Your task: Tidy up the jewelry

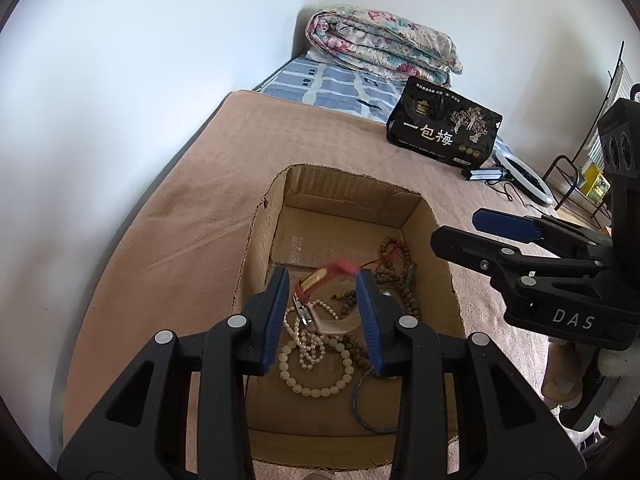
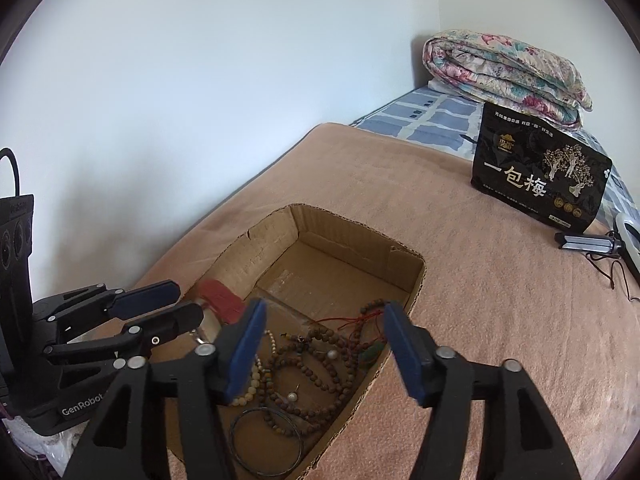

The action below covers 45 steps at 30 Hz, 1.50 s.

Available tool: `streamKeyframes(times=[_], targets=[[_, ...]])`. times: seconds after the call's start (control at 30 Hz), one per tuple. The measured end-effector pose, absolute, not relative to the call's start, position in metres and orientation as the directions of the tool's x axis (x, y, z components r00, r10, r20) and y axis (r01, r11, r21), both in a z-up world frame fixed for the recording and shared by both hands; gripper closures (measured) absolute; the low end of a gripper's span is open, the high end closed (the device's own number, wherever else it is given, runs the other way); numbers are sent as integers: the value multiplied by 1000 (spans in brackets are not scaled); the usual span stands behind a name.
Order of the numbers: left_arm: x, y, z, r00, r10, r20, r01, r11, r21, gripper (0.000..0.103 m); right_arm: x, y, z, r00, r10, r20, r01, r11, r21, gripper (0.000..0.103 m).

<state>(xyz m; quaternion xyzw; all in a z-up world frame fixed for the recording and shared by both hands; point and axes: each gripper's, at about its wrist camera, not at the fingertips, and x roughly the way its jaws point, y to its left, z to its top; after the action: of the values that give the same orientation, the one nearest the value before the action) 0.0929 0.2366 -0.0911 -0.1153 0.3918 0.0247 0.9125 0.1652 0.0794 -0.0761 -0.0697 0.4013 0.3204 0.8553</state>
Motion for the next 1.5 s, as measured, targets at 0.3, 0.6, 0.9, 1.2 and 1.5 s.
streamKeyframes(times=[0.3,0.6,0.9,1.2,1.5], targets=[[89,231,-85,704,-39,-709,-144,970,-196,68,163,69,-68,491,480,-727,-583,801,134,26],[75,221,-67,736,-8,-677,-141,976,-165,68,152,54,-57,512,471,-718,-576,809,120,25],[52,204,-31,778,40,-627,-137,985,-107,68,131,26,-33,552,464,-693,-569,817,94,22],[20,182,1,802,53,-595,-122,990,-77,58,105,-9,-9,585,458,-669,-559,825,76,16],[-5,163,12,816,78,-572,-133,990,-53,34,82,-40,-3,601,446,-663,-555,830,56,10]])
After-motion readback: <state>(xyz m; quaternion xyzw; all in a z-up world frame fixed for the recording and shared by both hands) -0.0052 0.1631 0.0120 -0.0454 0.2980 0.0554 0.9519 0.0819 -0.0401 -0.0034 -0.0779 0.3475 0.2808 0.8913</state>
